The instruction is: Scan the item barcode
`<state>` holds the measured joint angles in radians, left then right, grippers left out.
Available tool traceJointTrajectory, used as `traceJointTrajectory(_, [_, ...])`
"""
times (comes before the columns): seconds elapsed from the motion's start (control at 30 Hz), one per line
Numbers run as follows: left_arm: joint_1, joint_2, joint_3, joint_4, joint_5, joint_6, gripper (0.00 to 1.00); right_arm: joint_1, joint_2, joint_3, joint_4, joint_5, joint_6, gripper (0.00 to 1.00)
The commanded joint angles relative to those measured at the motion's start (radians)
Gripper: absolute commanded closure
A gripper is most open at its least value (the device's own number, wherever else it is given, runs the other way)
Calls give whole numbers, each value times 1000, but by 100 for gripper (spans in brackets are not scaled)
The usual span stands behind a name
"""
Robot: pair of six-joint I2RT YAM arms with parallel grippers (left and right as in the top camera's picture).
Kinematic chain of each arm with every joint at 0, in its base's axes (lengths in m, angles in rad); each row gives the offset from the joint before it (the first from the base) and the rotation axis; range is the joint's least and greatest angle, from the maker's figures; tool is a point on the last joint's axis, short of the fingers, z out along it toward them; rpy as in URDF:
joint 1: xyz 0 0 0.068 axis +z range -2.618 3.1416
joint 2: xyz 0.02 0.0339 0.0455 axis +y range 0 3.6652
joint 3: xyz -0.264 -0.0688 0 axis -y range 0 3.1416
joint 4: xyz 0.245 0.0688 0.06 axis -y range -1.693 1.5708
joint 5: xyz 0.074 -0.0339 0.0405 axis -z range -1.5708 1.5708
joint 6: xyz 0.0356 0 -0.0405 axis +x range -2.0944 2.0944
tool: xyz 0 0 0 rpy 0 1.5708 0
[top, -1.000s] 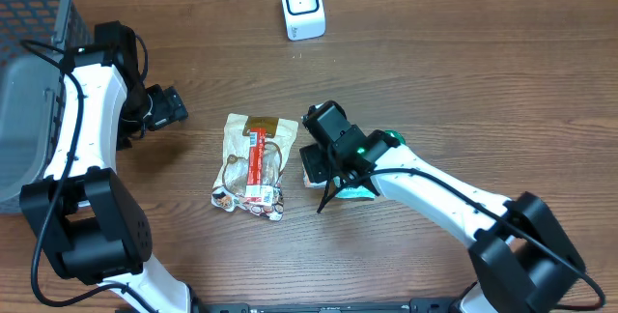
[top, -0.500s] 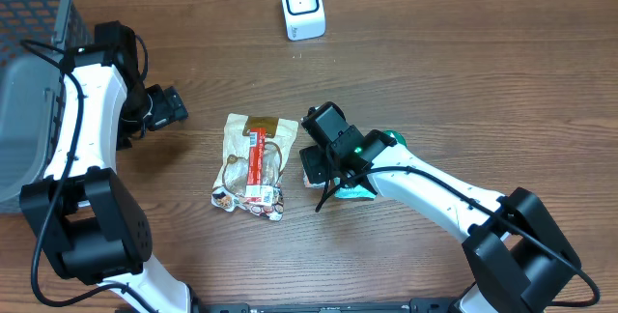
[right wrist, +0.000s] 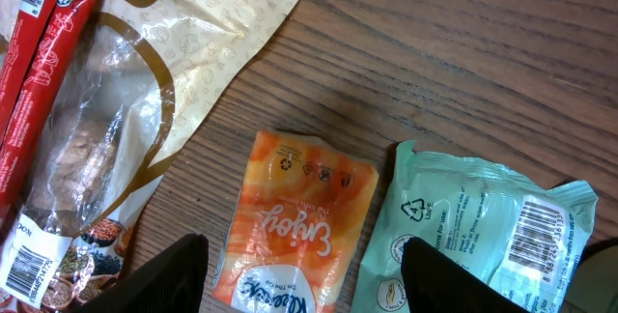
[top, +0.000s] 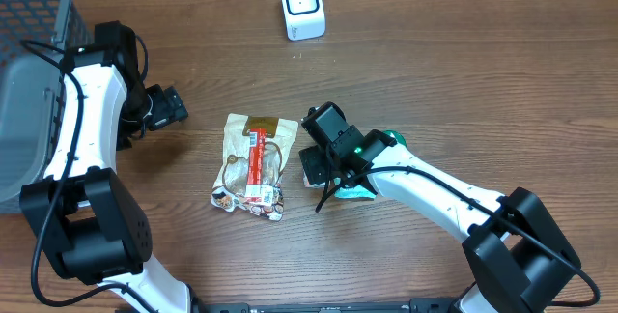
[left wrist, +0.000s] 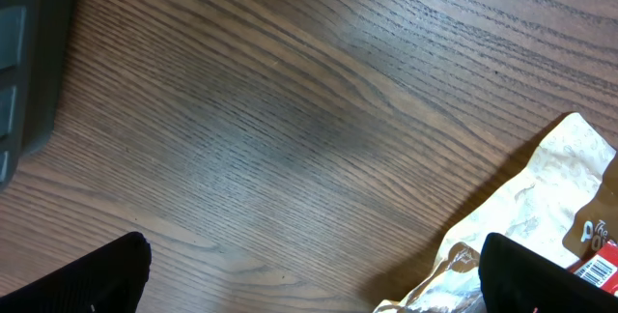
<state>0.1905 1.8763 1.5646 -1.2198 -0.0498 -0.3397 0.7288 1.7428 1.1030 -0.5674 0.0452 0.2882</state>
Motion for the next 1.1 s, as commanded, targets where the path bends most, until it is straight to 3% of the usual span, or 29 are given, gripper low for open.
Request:
traceJointTrajectory(0.0, [5,-19,14,-2,-9,3,0,5,5,-5,5,14,5,33])
traceJointTrajectory(0.57, [5,-19,14,-2,-9,3,0,5,60,-5,56,14,4,34])
traceJointTrajectory(0.83, [5,-19,14,-2,-9,3,0,35,61,-4,96,23,57,52])
traceJointTrajectory(1.07, [5,-19,14,-2,-9,3,0,152,61,-4,83,218,83,53])
